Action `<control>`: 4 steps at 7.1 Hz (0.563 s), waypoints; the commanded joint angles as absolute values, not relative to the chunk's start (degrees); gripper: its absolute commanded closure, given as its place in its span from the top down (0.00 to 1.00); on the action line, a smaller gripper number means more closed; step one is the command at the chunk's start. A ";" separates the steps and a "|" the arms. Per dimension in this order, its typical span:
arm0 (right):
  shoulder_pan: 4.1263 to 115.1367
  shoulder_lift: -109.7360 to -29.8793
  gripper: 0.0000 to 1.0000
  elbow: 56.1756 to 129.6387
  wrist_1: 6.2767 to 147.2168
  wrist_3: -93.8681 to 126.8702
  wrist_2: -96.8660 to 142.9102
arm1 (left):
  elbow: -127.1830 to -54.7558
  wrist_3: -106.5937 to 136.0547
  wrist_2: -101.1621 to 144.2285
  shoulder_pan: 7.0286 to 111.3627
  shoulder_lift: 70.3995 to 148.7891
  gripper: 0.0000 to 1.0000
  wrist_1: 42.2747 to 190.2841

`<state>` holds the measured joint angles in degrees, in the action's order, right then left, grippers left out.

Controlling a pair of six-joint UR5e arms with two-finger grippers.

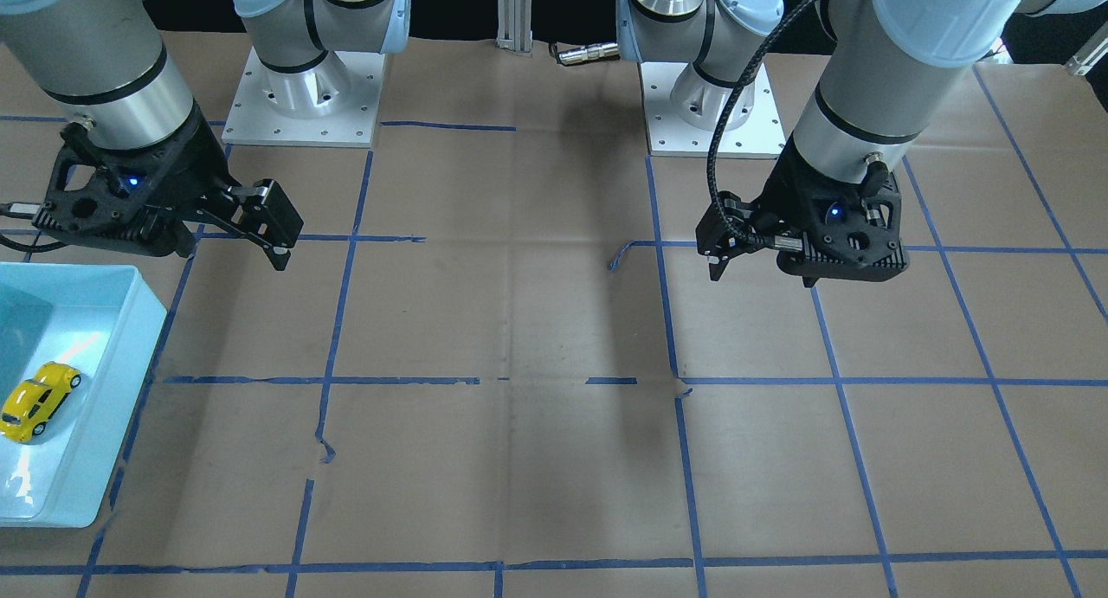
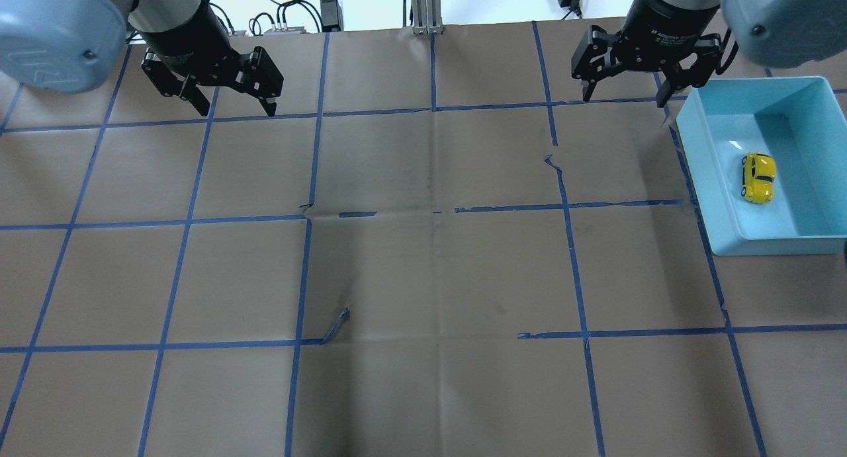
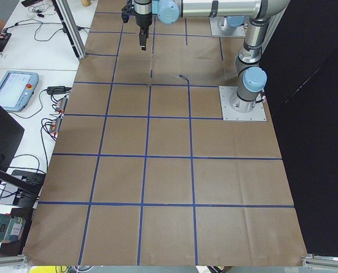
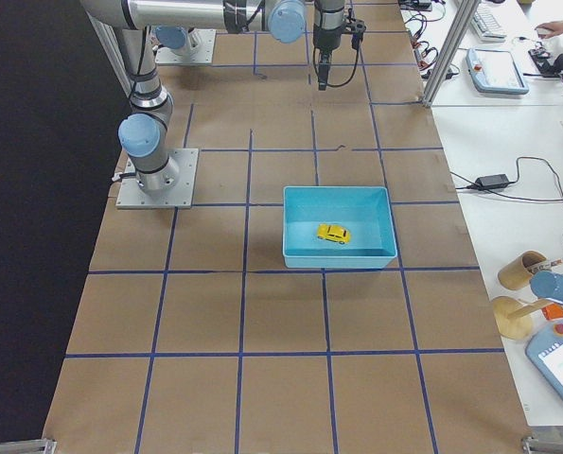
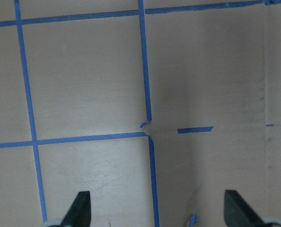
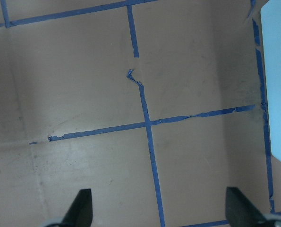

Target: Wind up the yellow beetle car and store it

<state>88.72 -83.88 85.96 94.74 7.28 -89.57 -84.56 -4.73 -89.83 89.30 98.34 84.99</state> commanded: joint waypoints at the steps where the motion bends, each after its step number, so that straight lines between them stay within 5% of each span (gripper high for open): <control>1: 88.59 -83.59 1.00 85.96 94.66 7.03 -89.91 | -84.12 -4.66 -89.65 89.30 98.61 1.00 84.99; 4: 88.42 -82.71 1.00 85.87 97.19 7.64 -89.74 | -84.46 -4.75 -90.09 89.21 98.26 1.00 84.99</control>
<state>88.47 -83.09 85.79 95.60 7.28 -89.90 -84.51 -4.72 -89.86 89.22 98.32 84.99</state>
